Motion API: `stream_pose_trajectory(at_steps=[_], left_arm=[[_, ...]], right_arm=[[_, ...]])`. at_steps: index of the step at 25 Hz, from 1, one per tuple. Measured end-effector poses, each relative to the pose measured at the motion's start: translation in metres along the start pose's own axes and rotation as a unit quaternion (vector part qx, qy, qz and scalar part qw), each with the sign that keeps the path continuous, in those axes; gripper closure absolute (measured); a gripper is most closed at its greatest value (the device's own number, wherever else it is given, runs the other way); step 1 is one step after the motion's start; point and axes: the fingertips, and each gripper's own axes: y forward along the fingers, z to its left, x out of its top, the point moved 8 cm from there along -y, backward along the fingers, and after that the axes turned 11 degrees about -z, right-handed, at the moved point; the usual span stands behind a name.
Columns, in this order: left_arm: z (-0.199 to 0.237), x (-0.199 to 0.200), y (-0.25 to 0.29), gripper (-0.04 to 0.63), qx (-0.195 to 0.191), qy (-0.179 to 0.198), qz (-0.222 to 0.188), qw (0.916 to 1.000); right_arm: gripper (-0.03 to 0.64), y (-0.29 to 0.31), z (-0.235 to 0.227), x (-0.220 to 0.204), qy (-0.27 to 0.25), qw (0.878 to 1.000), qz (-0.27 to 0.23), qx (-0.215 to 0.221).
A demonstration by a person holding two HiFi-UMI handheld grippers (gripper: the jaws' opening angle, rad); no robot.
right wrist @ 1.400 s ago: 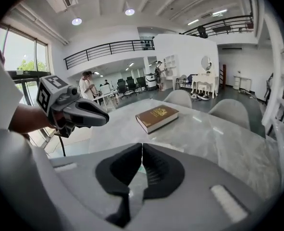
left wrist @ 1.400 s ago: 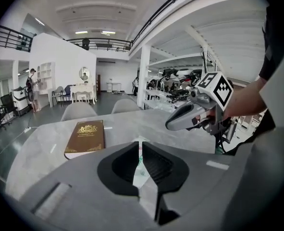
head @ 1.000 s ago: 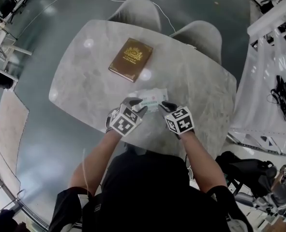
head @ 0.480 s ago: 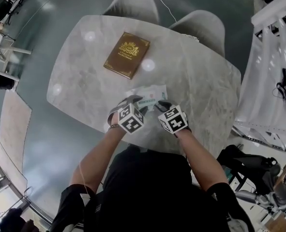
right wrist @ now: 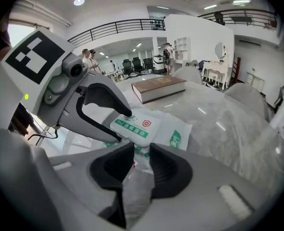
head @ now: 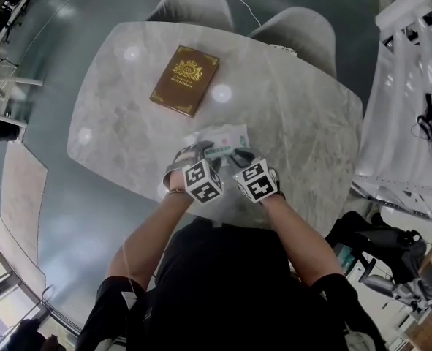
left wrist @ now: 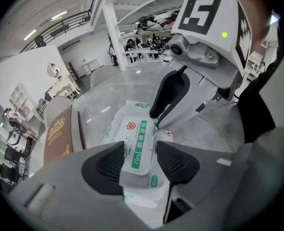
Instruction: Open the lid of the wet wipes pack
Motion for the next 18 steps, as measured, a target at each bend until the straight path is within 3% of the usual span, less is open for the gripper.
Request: stream_pose_trajectory(at_steps=[7, 18], left_arm=[[0.0026, 0.0061, 0.0020, 0.382, -0.001, -0.001, -0.005, 1.0000], [-0.0009, 0.0060, 0.0049, 0.404, -0.005, 0.033, -0.002, 0.9994]], right_arm=[[0.509, 0.0010, 0.0019, -0.0025, -0.040, 0.999, -0.001, -0.011], [0.509, 0.0028, 0.0012, -0.0049, -0.029, 1.000, -0.005, -0.007]])
